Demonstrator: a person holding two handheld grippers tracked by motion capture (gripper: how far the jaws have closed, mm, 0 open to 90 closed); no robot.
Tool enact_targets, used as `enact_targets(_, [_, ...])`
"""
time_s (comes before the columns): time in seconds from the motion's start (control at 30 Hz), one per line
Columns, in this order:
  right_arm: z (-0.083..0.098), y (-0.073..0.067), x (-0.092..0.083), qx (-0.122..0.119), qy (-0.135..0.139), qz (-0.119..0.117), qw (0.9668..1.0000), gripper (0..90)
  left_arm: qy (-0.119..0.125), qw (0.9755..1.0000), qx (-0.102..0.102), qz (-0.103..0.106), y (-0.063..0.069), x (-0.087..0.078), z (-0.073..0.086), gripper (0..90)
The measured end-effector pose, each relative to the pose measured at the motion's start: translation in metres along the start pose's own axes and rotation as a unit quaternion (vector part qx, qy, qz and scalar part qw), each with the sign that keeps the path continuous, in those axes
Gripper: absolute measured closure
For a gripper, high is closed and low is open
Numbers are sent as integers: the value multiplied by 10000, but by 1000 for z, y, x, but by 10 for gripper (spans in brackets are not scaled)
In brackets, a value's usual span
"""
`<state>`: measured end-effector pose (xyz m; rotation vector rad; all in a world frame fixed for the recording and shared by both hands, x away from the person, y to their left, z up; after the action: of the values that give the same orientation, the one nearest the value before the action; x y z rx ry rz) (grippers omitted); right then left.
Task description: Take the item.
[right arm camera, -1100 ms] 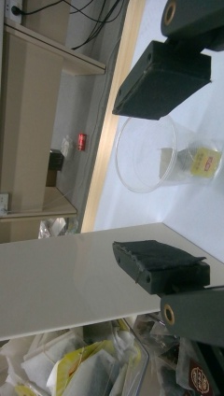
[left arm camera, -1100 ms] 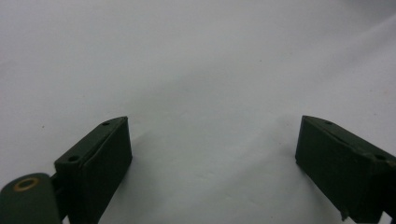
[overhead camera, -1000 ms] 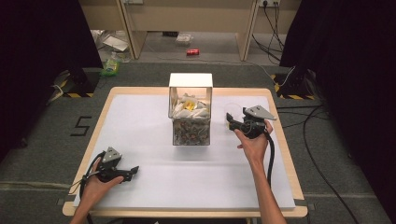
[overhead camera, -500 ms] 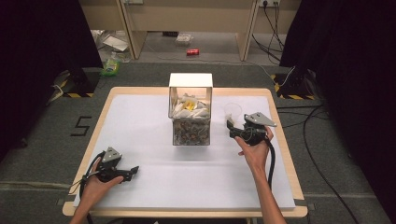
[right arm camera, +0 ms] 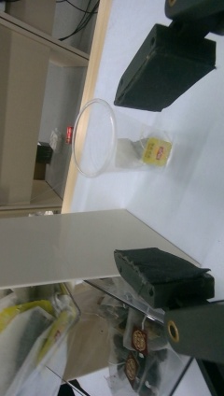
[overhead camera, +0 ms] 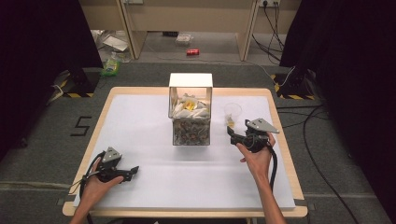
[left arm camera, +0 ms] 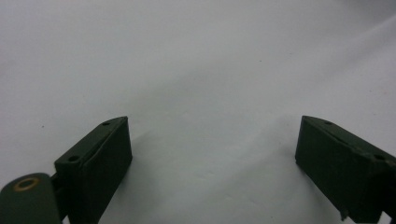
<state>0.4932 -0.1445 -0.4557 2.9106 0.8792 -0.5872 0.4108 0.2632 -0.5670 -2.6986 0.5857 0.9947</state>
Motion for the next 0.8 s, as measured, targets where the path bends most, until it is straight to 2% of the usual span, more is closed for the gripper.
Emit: enact_targets(0.8, [26,-8,-11,-11,-191,-97,9998,226,0,10000,-5,2,0,0,0,101])
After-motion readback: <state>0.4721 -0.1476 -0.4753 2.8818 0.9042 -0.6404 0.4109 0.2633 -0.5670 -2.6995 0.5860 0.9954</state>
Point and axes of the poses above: each handheld gripper's, and its own axes: x roughly forward along the jaws, z roughly out of its underside, y roughly to its right, the point moved 9 cm from there along x, roughly forward along the jaws, and after that the axes turned 7 degrees about -z, right-handed, at the moved point
